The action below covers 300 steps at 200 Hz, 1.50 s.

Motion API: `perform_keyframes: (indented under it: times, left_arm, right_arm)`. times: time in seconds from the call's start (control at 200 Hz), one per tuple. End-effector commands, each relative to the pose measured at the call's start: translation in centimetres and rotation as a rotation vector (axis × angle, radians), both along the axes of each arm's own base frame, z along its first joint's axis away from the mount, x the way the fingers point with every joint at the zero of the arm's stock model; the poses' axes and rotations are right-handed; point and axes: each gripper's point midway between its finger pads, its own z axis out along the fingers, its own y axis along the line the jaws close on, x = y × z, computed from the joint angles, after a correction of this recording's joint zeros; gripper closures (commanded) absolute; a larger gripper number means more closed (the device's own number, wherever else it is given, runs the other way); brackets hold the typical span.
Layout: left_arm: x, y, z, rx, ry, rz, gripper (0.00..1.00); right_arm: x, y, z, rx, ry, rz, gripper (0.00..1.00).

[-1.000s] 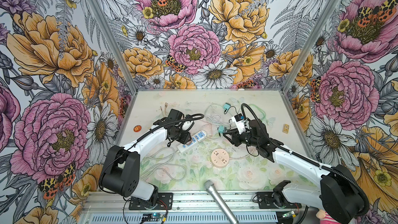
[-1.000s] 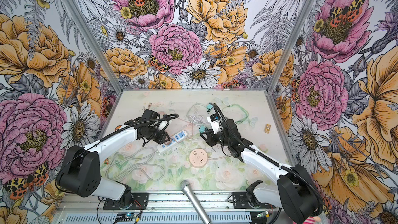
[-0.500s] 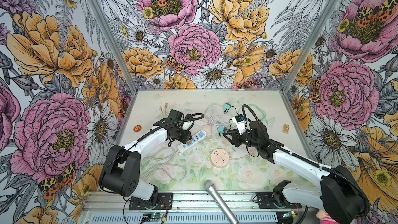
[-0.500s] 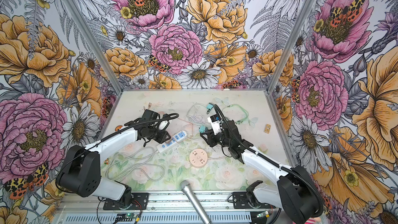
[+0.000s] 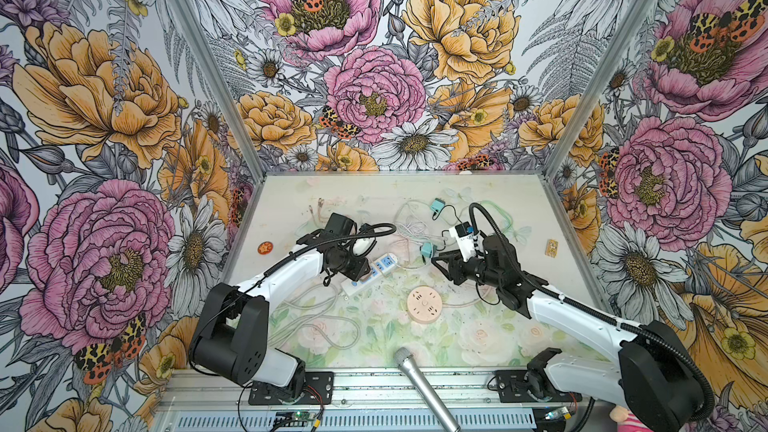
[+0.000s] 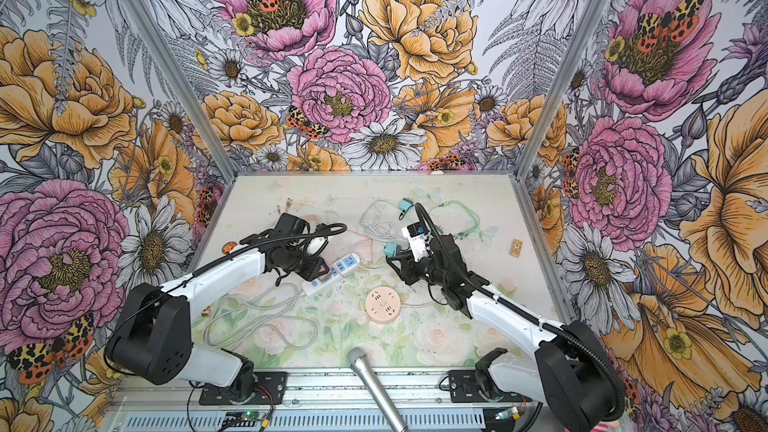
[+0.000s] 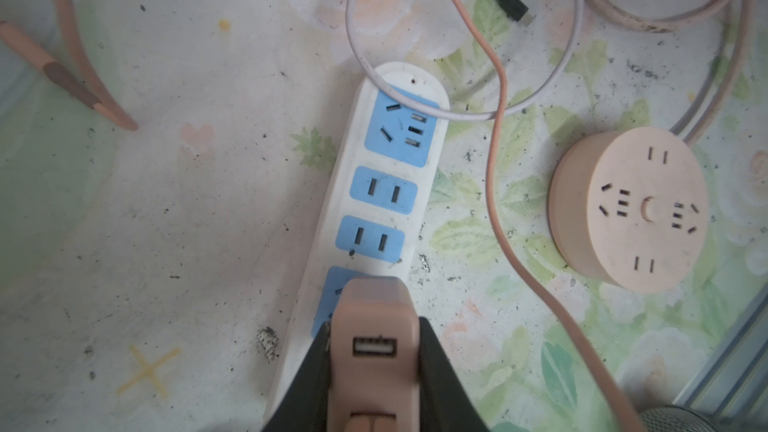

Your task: Insert the plug

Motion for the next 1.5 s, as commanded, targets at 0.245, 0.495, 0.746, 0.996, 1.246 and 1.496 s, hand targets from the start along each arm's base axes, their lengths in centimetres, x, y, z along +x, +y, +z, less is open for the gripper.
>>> perform_keyframes:
  times: [0.245,0.495,0.746,0.996,1.246,1.496]
  left_arm:
    - [-0.4,2.0,-3.2,0.133,0.077,-0.037,1.0]
    - [-0.3,2.6,-1.8,0.15,0.009,-0.048,1.0]
    - [-0.9,3.1,-2.1,0.161,-0.042,-0.005,1.0]
    - [-0.8,2.5,-3.0,0.148,0.006,-0.029,1.0]
    - [-0.1,-1.0,-3.2,0.083,0.064,-0.002,1.0]
    - [-0.6,-3.2,-4.8,0.176,0.114,0.13,1.0]
  right_arm:
    - [0.2,-0.2,1.5,0.027,-0.051,-0.02,0.62]
    - [0.3,-0.3,1.3,0.025,-0.05,-0.029,0.62]
    - [0.2,-0.3,1.7,0.048,-0.052,-0.03,0.62]
    - [-0.1,-0.3,2.0,0.082,-0.063,-0.033,0.62]
    - [-0.4,-0.3,1.7,0.079,-0.055,-0.031,0.62]
    - [-0.2,-0.1,1.9,0.075,-0.066,-0.018,0.62]
